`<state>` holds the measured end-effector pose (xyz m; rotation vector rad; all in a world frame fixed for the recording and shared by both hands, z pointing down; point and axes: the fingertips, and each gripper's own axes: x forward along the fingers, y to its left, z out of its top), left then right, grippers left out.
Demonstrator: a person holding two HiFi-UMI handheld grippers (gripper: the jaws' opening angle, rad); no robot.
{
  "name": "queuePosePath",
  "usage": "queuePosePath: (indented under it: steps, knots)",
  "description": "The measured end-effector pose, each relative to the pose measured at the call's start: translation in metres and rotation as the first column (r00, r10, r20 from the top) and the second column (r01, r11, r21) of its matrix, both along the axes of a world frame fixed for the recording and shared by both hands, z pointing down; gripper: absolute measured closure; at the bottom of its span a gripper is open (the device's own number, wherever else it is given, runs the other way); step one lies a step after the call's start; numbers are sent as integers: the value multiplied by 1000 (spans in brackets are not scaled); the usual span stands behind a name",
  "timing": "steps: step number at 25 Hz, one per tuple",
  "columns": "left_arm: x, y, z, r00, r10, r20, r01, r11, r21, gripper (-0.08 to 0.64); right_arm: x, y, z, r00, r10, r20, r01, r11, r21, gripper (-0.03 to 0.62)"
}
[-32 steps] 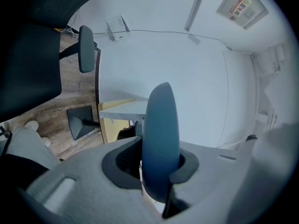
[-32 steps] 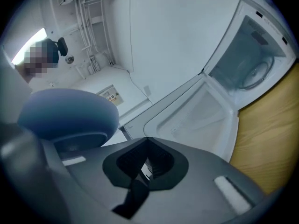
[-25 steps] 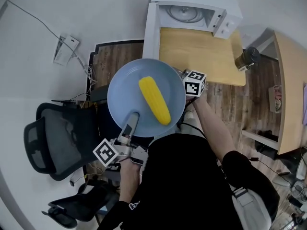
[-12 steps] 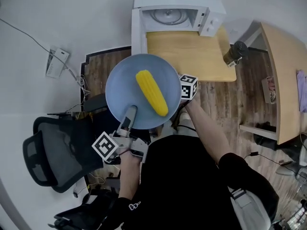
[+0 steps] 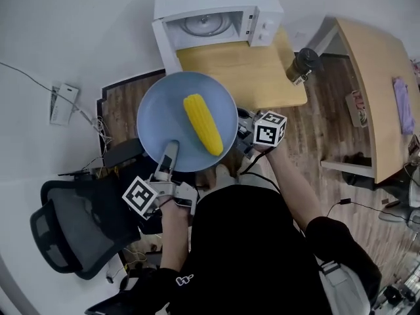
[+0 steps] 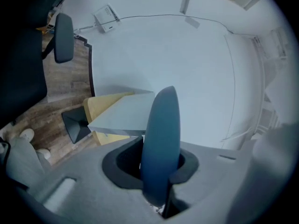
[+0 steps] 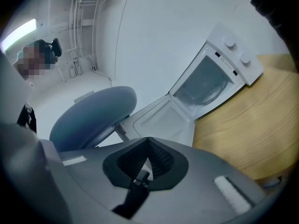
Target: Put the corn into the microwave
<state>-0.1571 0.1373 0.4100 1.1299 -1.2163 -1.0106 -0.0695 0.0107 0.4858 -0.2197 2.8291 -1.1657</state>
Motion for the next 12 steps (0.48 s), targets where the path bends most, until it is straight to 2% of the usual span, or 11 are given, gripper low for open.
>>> queuePosePath:
  steps: [2, 5, 8, 12]
  knots:
    - [5, -5, 3, 999, -8, -52, 8, 1000, 11, 483, 20, -6, -6, 999, 38, 8, -38, 999, -8, 585]
    - [11, -14, 4, 996, -19, -82, 21, 1000, 21, 483, 45, -19, -31, 994, 101, 41, -101, 995, -6, 586]
    - [9, -16, 5, 995, -41, -87, 43, 999, 18, 483, 56, -20, -55, 994, 96, 60, -98, 995, 36, 586]
    - [7, -23, 4, 997, -49, -54, 50, 999, 14, 489, 69, -28, -65, 991, 119, 54, -122, 990, 69, 586]
